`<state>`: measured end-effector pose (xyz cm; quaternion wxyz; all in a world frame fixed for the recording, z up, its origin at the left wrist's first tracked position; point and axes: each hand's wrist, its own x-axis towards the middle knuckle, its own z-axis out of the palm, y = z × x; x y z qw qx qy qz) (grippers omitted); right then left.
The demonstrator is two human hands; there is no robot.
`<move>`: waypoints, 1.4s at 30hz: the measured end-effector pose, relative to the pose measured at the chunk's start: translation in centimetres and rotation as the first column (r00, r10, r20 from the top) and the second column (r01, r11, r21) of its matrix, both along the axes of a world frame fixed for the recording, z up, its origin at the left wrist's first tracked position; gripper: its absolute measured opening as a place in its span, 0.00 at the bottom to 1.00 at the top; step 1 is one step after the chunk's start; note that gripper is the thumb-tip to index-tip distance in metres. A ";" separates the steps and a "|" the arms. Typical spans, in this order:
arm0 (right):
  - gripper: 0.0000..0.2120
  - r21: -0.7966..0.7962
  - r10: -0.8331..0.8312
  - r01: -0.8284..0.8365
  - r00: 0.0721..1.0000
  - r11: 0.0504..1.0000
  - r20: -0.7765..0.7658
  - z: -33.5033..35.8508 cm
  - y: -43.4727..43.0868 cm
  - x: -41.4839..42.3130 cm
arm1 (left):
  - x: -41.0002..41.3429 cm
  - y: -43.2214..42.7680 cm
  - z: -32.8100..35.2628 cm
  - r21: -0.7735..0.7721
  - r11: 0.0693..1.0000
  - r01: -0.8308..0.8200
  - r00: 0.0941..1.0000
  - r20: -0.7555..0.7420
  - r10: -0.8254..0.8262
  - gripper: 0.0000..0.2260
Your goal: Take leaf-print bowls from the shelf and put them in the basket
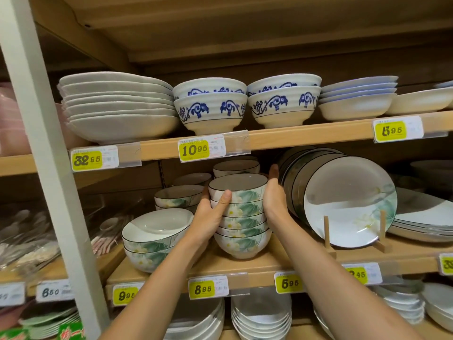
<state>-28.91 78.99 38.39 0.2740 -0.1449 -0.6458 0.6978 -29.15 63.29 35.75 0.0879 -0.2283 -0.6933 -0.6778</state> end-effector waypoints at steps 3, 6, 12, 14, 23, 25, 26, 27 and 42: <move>0.37 -0.044 0.011 -0.012 1.000 0.999 -0.004 -0.1 0.0 -0.1 | 0.1 0.4 -0.2 0.022 0.999 -0.023 1.000 0.014 0.023 0.33; 0.37 -0.057 0.004 -0.004 1.000 0.998 -0.011 -0.2 -0.2 -0.1 | 0.3 0.6 -0.4 0.051 0.998 -0.042 0.999 0.017 0.041 0.34; 0.41 -0.009 0.162 -0.163 0.985 0.987 -0.063 -1.6 -0.6 1.4 | 0.6 1.1 -0.2 0.119 0.988 -0.099 0.994 0.056 0.092 0.41; 0.40 -0.002 0.159 -0.160 0.985 0.987 -0.072 -2.8 -0.9 1.6 | 0.6 1.1 -0.4 0.178 0.977 -0.116 0.988 0.118 0.096 0.42; 0.26 0.009 0.051 -0.051 0.998 0.999 -0.033 -3.6 -1.0 1.5 | 1.3 4.0 -1.0 0.200 0.848 -0.491 0.870 0.161 0.466 0.18; 0.28 0.022 0.054 -0.053 0.998 0.998 -0.029 -3.6 -0.9 1.4 | 1.2 4.0 -1.0 0.207 0.838 -0.504 0.863 0.150 0.482 0.19; 0.29 0.029 0.061 -0.060 0.998 0.998 -0.025 -3.6 -0.8 1.6 | 1.1 3.9 -1.0 0.204 0.842 -0.499 0.866 0.148 0.477 0.19; 0.29 0.037 0.071 -0.070 0.997 0.997 -0.022 -3.5 -0.7 1.6 | 1.2 3.8 -0.9 0.207 0.851 -0.483 0.875 0.150 0.460 0.20; 0.25 0.003 0.263 -0.263 0.965 0.965 -0.002 -7.5 0.7 6.3 | 8.4 1.4 -3.3 0.206 0.939 -0.276 0.951 0.202 0.236 0.12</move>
